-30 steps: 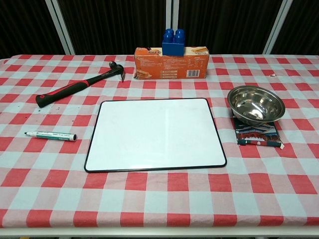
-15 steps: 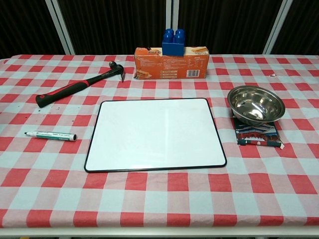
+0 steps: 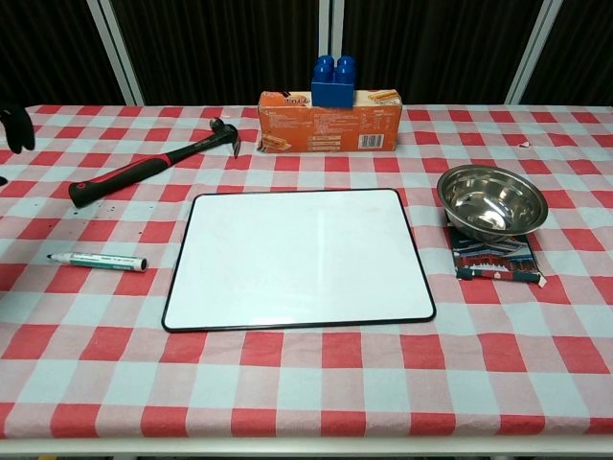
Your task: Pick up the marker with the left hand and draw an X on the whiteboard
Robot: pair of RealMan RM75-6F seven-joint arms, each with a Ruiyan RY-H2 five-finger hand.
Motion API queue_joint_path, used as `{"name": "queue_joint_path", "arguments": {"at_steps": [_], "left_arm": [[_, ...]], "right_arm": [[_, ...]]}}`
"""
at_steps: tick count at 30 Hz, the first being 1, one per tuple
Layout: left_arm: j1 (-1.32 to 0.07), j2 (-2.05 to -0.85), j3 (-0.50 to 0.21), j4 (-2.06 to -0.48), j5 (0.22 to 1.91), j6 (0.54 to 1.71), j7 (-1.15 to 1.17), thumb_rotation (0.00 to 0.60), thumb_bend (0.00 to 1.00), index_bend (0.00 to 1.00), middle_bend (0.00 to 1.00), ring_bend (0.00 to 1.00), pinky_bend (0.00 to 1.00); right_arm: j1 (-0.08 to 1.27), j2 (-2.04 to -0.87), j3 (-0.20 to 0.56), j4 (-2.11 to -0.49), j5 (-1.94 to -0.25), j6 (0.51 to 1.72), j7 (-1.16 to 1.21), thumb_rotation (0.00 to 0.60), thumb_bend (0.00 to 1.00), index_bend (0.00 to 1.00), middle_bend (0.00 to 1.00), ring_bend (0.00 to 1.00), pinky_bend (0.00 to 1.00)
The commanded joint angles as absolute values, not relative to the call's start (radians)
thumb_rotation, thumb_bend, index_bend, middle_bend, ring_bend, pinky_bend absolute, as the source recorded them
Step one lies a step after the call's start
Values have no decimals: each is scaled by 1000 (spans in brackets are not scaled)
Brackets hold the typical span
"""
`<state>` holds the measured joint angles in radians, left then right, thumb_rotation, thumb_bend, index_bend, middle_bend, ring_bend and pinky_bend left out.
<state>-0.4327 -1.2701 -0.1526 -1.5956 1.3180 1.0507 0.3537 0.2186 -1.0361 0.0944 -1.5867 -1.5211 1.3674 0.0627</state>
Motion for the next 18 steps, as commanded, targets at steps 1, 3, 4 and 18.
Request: {"name": "queue_joint_path", "arguments": {"at_steps": [1, 3, 4, 18], "left_arm": [[-515, -1369, -146, -1553, 1242, 979, 510, 600, 288, 437, 450, 649, 955], [-534, -1413, -136, -1535, 1208, 968, 578, 600, 291, 444, 461, 683, 962], [-541, -1430, -131, -1528, 1195, 967, 605, 600, 292, 444, 462, 692, 964], [-548, -1602, -69, -1494, 1118, 1072, 808, 600, 311, 449, 468, 721, 969]], "right_arm": [[220, -1035, 95, -1585, -1516, 1364, 63, 600, 148, 41, 92, 0, 79], [221, -1035, 95, -1583, -1513, 1362, 64, 600, 148, 41, 92, 0, 79], [221, -1035, 95, -1582, -1512, 1361, 65, 600, 148, 40, 92, 0, 79], [214, -1038, 87, -1579, -1497, 1355, 71, 600, 149, 40, 92, 0, 80]]}}
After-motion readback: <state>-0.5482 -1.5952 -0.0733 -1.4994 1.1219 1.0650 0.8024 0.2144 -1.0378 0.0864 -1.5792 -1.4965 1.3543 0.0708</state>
